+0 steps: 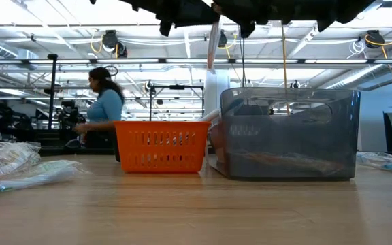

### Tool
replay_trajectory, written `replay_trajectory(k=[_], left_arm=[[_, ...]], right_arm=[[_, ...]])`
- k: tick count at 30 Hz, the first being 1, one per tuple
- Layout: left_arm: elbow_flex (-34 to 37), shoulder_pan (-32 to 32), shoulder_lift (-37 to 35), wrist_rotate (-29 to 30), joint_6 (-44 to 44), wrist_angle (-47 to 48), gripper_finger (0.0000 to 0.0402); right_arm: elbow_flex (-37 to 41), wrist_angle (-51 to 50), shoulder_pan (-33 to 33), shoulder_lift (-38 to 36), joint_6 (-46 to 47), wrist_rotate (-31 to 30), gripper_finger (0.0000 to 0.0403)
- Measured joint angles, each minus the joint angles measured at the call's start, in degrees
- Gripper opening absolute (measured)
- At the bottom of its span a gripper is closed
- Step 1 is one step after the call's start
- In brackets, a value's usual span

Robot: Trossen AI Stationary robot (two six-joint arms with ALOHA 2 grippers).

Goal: Pick & Place Toothbrushes
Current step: Put the orange toothbrush into the gray bin

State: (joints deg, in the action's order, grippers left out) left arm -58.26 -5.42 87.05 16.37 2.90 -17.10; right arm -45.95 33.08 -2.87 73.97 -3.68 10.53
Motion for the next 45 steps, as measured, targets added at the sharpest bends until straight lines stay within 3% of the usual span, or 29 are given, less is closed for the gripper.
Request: replay_trajectory(k=[4,15,29,37,45], left_arm=[[0.00,-0.01,-0.02,-0.27,-0.74,0.89,0.0007],[0.00,0.17,-0.02,0.30,-0.13,1.22,0.0053],[0.04,-1.46,-1.09,9.83,8.55,4.12,0.0149],[0.04,-3.41,-1.07,10.80,9.46,7.04,0.0157],[0.04,-5.95,-1.05,15.51,11.07,9.25,0.0157]], right_arm=[[0.00,-0.16,-0.04,0.02,-0.87,-0.24,0.0016],[-0.02,-2.05,-0.09,-0.44,-0.11,-0.20,0.0015],[-0.02,-12.66,-0.02,-6.83,8.63,0.54,0.0015],[-0.02,-17.35,4.73,-7.71,18.05,1.39,0.0015],[-0.02,-23.38,9.81,-7.47,24.17,-0.05,0.0015]])
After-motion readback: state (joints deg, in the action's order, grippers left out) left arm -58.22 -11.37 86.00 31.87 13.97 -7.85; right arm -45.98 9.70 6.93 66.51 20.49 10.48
